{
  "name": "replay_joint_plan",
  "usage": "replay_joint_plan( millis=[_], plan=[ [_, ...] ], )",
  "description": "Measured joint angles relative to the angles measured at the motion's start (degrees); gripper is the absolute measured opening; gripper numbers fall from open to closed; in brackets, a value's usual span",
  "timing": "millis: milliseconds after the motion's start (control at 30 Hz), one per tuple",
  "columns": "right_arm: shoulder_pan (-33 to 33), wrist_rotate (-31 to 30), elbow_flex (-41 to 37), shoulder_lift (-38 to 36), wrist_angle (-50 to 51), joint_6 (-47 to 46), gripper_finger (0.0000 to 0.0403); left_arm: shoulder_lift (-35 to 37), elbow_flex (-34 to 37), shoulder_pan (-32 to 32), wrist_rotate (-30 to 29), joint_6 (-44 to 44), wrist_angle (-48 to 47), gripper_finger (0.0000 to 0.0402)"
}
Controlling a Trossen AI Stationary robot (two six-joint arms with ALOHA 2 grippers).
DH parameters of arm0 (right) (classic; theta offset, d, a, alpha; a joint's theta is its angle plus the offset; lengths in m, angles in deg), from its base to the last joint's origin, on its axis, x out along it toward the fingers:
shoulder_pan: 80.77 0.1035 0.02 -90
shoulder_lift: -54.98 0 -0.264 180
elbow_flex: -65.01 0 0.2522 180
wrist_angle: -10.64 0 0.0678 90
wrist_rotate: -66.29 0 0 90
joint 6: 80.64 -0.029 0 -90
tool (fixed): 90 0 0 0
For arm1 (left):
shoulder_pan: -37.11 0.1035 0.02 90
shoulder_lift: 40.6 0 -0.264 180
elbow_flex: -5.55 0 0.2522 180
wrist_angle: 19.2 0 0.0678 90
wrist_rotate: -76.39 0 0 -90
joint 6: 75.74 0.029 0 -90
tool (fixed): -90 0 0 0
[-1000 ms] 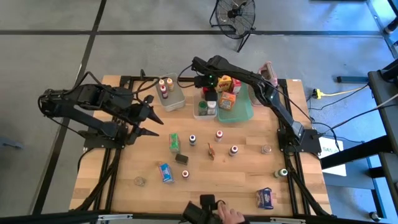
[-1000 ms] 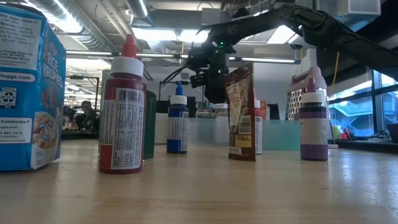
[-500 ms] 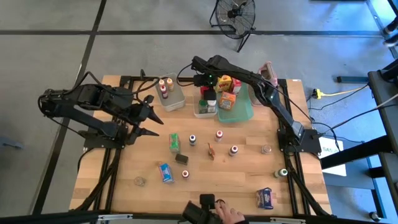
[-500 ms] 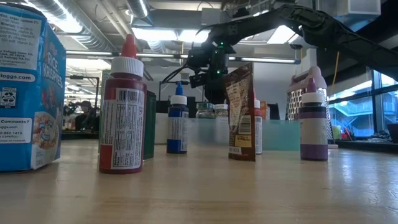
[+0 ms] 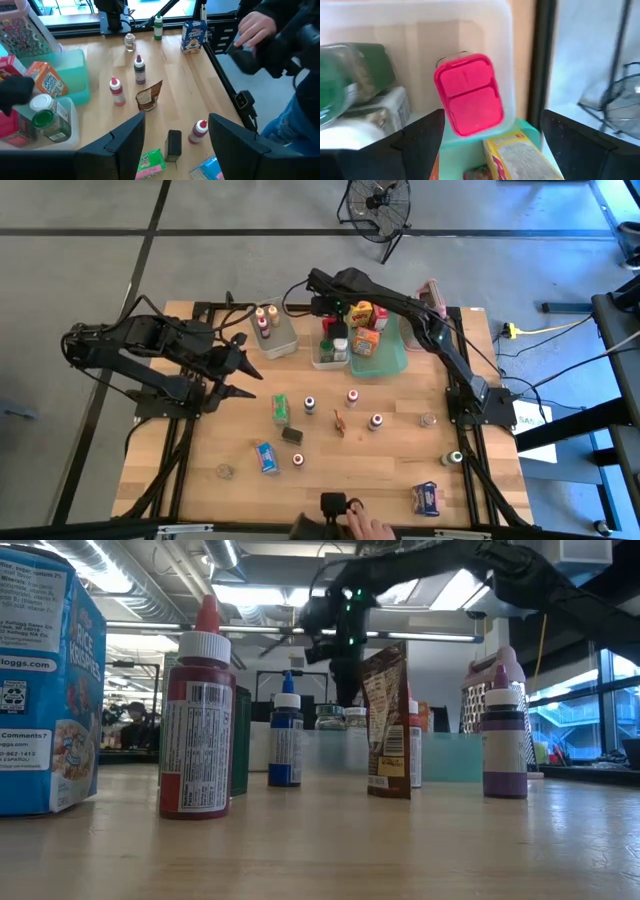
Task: Pick & Place Kitchen Items
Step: Put the red seasoning can into the white bin, then put the blue food coloring bottle into the gray bin
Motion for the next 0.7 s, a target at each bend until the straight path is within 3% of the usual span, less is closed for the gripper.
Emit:
replay_joint_plan(
  millis=[167,400,500,700],
  plan=[
    [1.4,-3.4,0.0,-4.7,-0.2,-1.2,0.0332,0.0,0.0,0.0,-0.1,-3.2,0.0,0.0212],
    [3.6,-3.3,0.1,-12.9,1.4,-7.2,0.0332,0.0,0.0,0.0,-0.1,-4.3,1.7,0.0212],
    [4.8,-0.2,0.1,-16.4,2.4,-9.6,0.0332,-0.3,0.0,0.0,-0.1,-9.6,2.9,0.0212],
    [7.5,10.5,0.1,-21.7,4.7,-13.0,0.0332,-0.9,0.1,-0.7,-0.7,-8.4,2.5,0.0212]
  ],
)
